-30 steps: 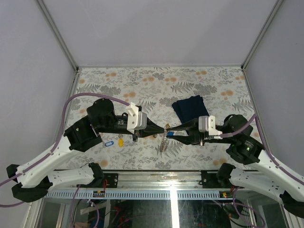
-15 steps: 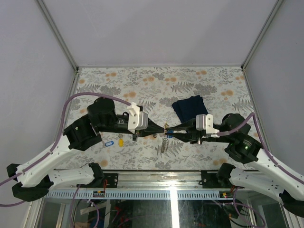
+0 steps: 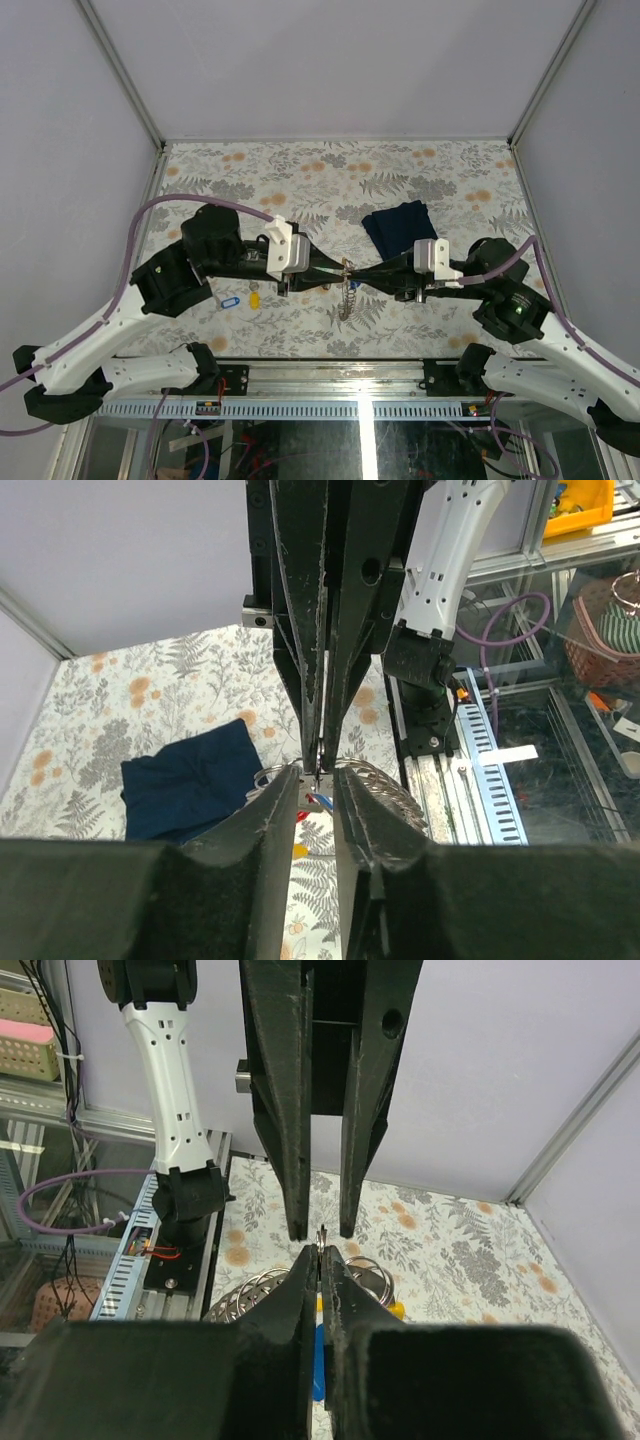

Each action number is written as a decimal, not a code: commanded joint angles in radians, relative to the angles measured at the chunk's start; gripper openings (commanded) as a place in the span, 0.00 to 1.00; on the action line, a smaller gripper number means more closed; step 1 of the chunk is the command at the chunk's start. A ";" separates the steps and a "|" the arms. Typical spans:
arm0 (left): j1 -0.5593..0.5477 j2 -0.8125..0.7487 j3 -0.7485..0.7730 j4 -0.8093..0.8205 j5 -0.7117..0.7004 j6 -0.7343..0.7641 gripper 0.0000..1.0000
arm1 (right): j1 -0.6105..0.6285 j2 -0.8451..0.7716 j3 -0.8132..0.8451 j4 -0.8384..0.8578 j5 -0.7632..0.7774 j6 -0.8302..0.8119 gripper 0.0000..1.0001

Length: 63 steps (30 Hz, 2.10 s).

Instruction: Put the keys on the keyring

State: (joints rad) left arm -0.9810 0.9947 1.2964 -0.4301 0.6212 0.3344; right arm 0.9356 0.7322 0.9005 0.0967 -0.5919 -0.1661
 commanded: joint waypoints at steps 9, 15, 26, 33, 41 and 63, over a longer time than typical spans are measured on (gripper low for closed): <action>-0.001 -0.155 -0.108 0.266 0.017 -0.151 0.26 | 0.005 -0.075 -0.096 0.424 -0.140 -0.045 0.00; -0.001 -0.177 -0.155 0.371 0.053 -0.205 0.27 | 0.005 -0.071 -0.077 0.399 -0.210 -0.192 0.00; -0.002 -0.146 -0.140 0.406 0.116 -0.189 0.31 | 0.005 -0.060 -0.038 0.288 -0.296 -0.500 0.00; -0.001 -0.147 -0.148 0.409 0.152 -0.168 0.33 | 0.005 -0.046 -0.031 0.297 -0.308 -0.515 0.00; -0.001 -0.128 -0.157 0.408 0.138 -0.157 0.37 | 0.006 -0.035 -0.047 0.422 -0.242 -0.322 0.00; 0.000 -0.056 -0.287 0.148 -0.583 -0.430 0.55 | 0.005 -0.174 -0.065 -0.101 0.104 -0.088 0.00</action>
State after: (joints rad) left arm -0.9810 0.8860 1.0359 -0.1726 0.2813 0.0292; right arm 0.9360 0.5869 0.8291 0.0788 -0.5888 -0.3321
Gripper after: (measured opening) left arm 0.531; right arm 0.011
